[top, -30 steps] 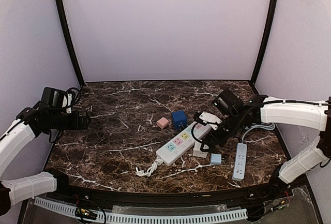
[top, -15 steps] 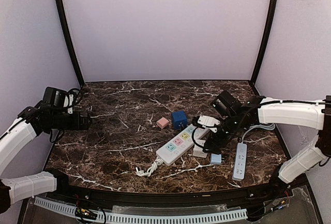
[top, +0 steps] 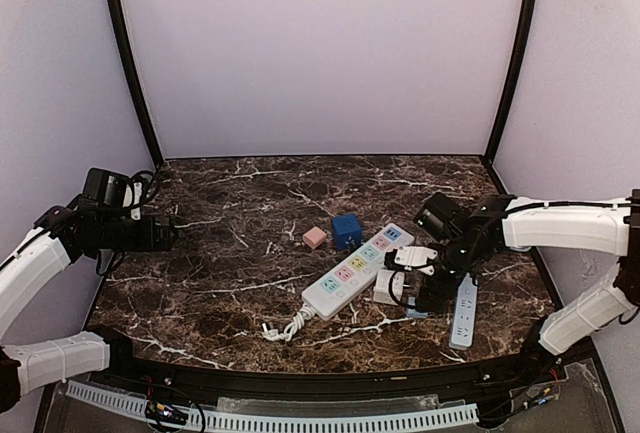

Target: Insert the plug

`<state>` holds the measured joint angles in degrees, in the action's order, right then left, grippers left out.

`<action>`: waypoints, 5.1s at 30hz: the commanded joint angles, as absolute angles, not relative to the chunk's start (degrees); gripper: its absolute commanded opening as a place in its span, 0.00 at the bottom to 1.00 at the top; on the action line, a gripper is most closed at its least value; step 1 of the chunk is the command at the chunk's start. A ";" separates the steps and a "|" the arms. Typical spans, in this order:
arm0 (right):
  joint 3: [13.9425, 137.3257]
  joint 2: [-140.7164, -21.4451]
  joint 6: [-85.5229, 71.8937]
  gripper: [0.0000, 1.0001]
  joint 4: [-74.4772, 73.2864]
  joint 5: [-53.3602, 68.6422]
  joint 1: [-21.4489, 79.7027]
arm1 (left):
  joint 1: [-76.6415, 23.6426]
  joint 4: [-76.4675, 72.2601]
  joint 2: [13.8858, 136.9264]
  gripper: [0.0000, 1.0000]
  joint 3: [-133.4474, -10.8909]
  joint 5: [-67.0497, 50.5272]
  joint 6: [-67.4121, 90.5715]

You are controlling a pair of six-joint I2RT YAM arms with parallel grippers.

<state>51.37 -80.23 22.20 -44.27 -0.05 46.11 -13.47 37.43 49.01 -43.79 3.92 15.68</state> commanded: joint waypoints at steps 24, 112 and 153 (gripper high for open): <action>30.62 -66.59 35.06 0.92 -22.34 8.55 42.54 | -13.80 38.41 48.59 1.00 -44.57 3.56 15.56; 40.75 -60.56 27.59 0.00 -19.36 7.03 34.45 | -13.80 46.42 50.68 0.99 -56.02 3.64 17.14; 69.94 -80.76 9.36 0.00 -8.26 5.48 58.59 | -33.32 38.03 77.68 0.79 -82.30 -37.81 32.68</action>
<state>67.13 -79.96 10.50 -11.73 7.42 57.19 -31.07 39.51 76.75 -79.37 -37.91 30.68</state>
